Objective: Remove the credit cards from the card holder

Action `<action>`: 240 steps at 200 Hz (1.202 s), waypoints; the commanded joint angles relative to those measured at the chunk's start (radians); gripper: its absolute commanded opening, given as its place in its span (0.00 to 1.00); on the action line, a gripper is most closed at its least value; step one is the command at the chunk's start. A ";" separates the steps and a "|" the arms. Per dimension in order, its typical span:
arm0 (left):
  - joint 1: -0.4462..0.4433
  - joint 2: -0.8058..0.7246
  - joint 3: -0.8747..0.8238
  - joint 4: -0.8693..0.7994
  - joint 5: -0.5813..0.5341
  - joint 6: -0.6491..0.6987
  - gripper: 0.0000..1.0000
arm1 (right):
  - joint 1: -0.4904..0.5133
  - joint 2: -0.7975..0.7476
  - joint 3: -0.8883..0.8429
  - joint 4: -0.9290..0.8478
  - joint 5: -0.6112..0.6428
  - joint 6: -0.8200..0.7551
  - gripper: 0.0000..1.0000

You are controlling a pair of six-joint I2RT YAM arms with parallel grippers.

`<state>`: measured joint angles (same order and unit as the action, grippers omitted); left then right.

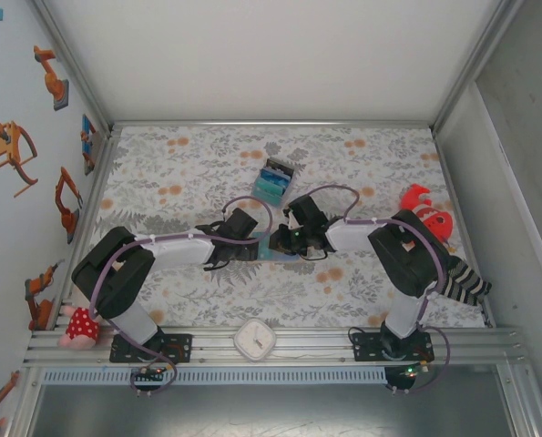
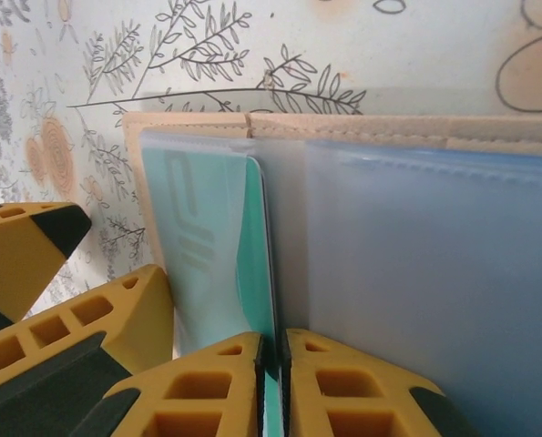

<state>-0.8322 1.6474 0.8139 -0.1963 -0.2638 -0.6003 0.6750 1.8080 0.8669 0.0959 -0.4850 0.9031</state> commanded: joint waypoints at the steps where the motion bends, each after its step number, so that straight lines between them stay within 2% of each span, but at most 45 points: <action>1: -0.011 0.050 -0.002 -0.048 0.026 -0.016 0.82 | -0.002 0.002 -0.024 0.084 -0.071 0.031 0.12; 93: -0.022 0.056 0.016 -0.058 0.028 -0.015 0.82 | -0.008 0.004 -0.068 0.280 -0.188 0.061 0.12; 157: -0.028 0.051 0.022 -0.062 0.028 -0.012 0.82 | -0.008 0.040 -0.066 0.301 -0.203 0.062 0.12; 170: -0.028 0.051 0.022 -0.064 0.026 -0.012 0.83 | -0.008 0.041 -0.068 0.299 -0.198 0.062 0.08; 183: -0.027 0.048 0.021 -0.069 0.020 -0.012 0.83 | -0.009 0.036 -0.071 0.289 -0.187 0.058 0.00; 240: -0.024 0.037 0.019 -0.091 -0.008 -0.012 0.84 | -0.063 -0.015 -0.117 0.240 -0.134 0.035 0.00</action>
<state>-0.8394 1.6588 0.8356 -0.2363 -0.3054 -0.6128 0.6296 1.8313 0.7765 0.3355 -0.6037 0.9581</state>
